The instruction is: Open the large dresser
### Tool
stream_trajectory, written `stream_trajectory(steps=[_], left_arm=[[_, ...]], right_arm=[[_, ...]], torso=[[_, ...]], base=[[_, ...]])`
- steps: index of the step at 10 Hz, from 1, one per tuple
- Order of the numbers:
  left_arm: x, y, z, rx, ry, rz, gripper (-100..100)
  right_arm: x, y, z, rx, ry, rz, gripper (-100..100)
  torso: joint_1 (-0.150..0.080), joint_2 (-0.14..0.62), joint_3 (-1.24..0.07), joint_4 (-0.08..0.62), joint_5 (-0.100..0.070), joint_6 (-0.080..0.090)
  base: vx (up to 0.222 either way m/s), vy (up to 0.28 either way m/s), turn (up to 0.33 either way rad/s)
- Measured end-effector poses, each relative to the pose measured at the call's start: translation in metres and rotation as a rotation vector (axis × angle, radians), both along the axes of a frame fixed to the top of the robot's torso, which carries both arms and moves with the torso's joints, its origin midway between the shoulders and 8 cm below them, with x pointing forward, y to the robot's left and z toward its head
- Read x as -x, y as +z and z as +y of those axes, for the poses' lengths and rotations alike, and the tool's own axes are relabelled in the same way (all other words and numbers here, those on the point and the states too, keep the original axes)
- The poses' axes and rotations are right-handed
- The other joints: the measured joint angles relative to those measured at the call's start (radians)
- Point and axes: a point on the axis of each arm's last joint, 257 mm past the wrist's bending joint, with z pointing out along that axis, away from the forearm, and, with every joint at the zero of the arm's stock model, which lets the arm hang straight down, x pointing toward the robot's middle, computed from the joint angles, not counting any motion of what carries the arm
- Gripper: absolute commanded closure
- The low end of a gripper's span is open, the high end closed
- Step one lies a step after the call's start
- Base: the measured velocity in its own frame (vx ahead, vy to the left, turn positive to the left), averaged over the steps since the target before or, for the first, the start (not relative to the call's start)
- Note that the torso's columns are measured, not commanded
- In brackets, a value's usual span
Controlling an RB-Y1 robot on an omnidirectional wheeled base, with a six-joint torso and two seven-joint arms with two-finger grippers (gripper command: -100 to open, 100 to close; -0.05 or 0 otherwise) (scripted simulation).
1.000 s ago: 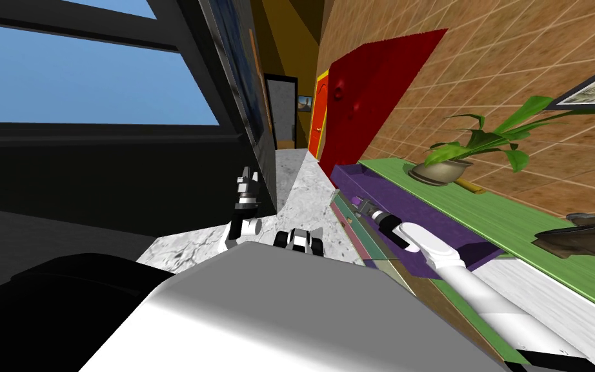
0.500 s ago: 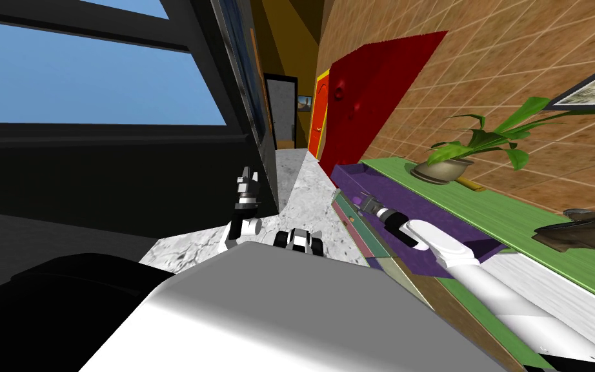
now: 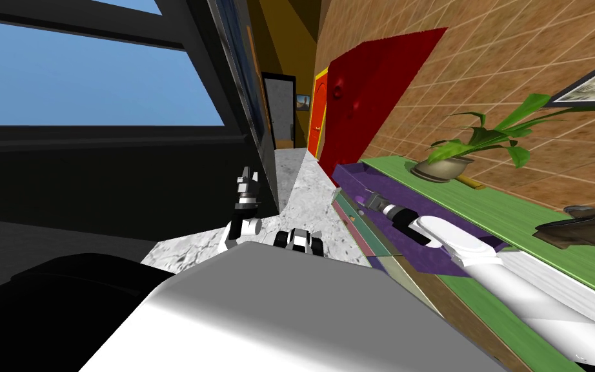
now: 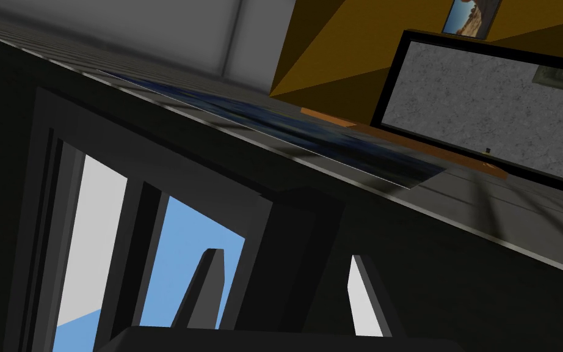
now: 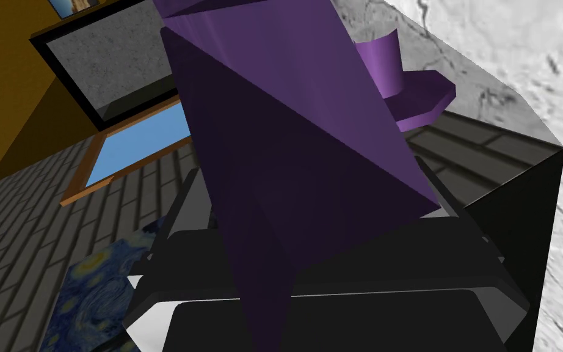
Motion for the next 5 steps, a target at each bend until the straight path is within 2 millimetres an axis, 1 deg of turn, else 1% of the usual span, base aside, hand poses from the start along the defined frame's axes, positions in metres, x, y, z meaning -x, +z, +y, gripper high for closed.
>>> stream_trajectory(steps=[5], left_arm=[[0.0,0.0,0.0,0.0,0.0,0.0,0]], right_arm=[[0.0,0.0,0.0,0.0,0.0,0.0,0]], torso=[[0.001,0.0,0.0,0.0,0.0,0.0]], base=[[0.0,0.0,0.0]])
